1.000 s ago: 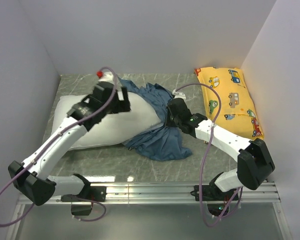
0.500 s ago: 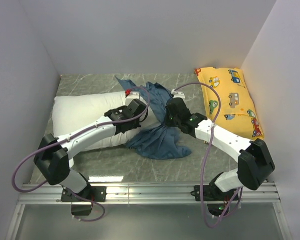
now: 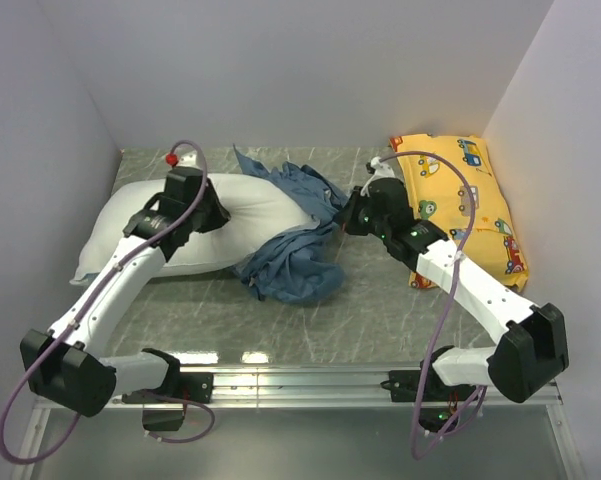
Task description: Remove the pillowcase from the pillow
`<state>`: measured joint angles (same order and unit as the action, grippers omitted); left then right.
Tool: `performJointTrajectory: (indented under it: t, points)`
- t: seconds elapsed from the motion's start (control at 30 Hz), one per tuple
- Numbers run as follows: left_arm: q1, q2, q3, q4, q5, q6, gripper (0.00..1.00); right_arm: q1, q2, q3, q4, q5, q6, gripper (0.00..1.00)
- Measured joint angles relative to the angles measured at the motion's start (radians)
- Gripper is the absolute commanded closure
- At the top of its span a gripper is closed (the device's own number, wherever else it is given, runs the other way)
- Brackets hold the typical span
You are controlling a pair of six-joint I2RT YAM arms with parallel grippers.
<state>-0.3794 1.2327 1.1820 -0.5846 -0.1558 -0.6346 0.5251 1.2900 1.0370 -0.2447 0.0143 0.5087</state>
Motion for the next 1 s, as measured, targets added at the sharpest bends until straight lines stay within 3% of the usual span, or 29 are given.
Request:
performJointTrajectory:
  t: [0.17,0.43,0.53,0.57,0.6,0.67,0.77,0.9,1.0]
  points:
    - [0.094,-0.04,-0.022,-0.005,0.163,0.003,1.0,-0.111,-0.024,0.0,-0.012,-0.111,0.003,1.0]
    - [0.117,-0.04,-0.069,0.033,0.274,-0.008,1.0,-0.158,-0.072,0.009,-0.1,-0.182,-0.004,0.98]
    - [0.124,-0.04,-0.078,0.048,0.282,-0.012,1.0,-0.16,-0.096,0.01,-0.127,-0.19,-0.026,0.68]
    - [0.139,-0.04,-0.082,0.045,0.258,-0.012,1.0,-0.17,-0.115,0.009,-0.149,-0.166,-0.038,0.5]
    - [0.159,-0.04,-0.085,0.04,0.235,-0.012,1.0,-0.171,-0.137,0.009,-0.167,-0.129,-0.047,0.42]
    - [0.197,-0.04,-0.091,0.04,0.179,-0.013,1.0,-0.111,-0.183,0.009,-0.191,-0.038,-0.071,0.31]
    - [0.208,-0.04,-0.099,0.045,0.107,-0.013,1.0,0.067,-0.241,0.005,-0.195,0.023,-0.084,0.23]
    - [0.188,-0.04,-0.107,0.051,0.076,-0.014,1.0,0.306,-0.285,-0.026,-0.163,0.098,-0.09,0.16]
    - [0.173,-0.04,-0.107,0.051,0.062,-0.017,1.0,0.451,-0.232,-0.028,-0.133,0.154,-0.105,0.15]
